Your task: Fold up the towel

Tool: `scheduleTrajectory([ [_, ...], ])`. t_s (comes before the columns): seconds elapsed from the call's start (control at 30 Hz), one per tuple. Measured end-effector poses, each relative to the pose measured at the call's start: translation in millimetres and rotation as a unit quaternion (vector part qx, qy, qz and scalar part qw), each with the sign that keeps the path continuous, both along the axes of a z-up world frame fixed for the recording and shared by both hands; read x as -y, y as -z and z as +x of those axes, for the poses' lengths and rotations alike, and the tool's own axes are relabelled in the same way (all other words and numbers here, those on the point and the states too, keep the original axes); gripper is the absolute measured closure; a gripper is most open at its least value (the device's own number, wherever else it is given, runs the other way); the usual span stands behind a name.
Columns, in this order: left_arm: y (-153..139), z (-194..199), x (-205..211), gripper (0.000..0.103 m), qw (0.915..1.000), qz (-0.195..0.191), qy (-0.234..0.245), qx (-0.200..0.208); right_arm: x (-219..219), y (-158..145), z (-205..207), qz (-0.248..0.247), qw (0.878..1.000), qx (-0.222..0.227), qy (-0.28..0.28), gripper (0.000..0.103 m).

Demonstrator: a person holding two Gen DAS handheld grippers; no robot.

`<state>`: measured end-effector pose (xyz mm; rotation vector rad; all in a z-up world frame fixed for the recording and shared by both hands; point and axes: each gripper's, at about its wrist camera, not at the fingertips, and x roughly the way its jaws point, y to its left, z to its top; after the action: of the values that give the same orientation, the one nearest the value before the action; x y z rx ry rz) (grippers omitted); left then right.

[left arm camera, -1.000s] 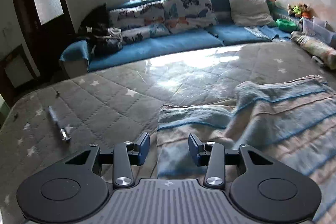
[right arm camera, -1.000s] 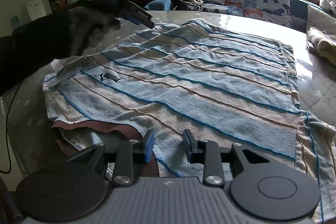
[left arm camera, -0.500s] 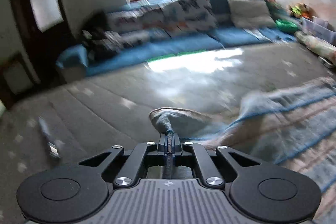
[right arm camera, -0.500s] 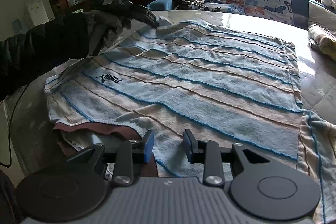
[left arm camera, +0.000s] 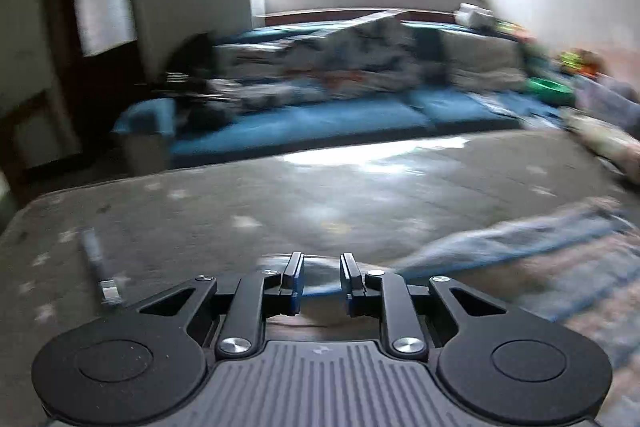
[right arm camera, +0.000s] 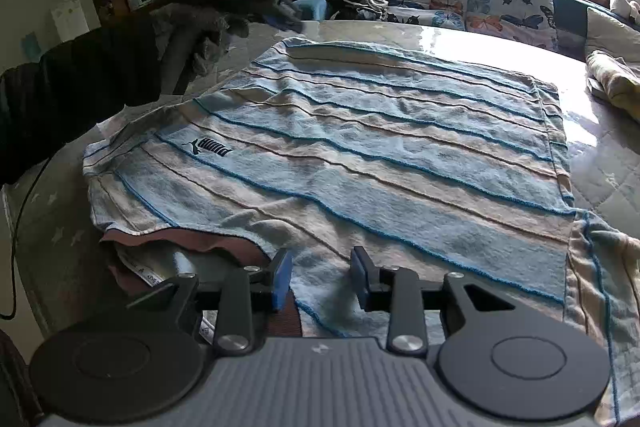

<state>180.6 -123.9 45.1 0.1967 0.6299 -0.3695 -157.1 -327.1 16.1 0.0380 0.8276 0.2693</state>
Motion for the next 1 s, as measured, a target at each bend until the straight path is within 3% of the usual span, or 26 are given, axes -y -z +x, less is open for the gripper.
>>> scheduleTrajectory([
  [0.27,13.0,28.9,13.8,0.083,0.9993,0.026,-0.005,-0.026,3.5,0.1,0.6,0.01,1.0,-0.002,-0.003,0.071],
  [0.4,18.1,44.5,10.2,0.056,0.9985,0.034,-0.018,-0.039,5.8,0.4,0.9,0.018,1.0,-0.002,-0.004,0.07],
  [0.47,20.6,52.3,8.5,0.056,0.998,0.038,-0.024,-0.045,6.5,0.3,1.0,0.02,1.0,-0.003,-0.003,0.07],
  [0.5,21.9,56.2,7.6,0.058,0.9977,0.04,-0.027,-0.048,6.7,0.3,0.8,0.021,1.0,-0.003,-0.003,0.07],
  [0.57,23.2,55.6,8.8,0.083,0.998,0.04,-0.011,-0.049,6.7,0.2,0.9,0.021,1.0,-0.003,-0.003,0.07],
  [0.63,22.0,49.7,10.2,0.1,0.9985,0.045,-0.006,-0.032,6.7,0.2,0.9,0.022,1.0,-0.003,-0.003,0.07],
  [0.8,16.0,37.8,6.1,0.1,0.9984,0.043,-0.029,0.021,6.7,0.8,0.0,0.022,1.0,-0.001,-0.001,0.07],
  [1.0,16.0,39.9,-0.6,0.092,0.9988,0.028,-0.039,0.012,8.3,0.5,0.1,0.023,1.0,-0.001,0.0,0.07],
])
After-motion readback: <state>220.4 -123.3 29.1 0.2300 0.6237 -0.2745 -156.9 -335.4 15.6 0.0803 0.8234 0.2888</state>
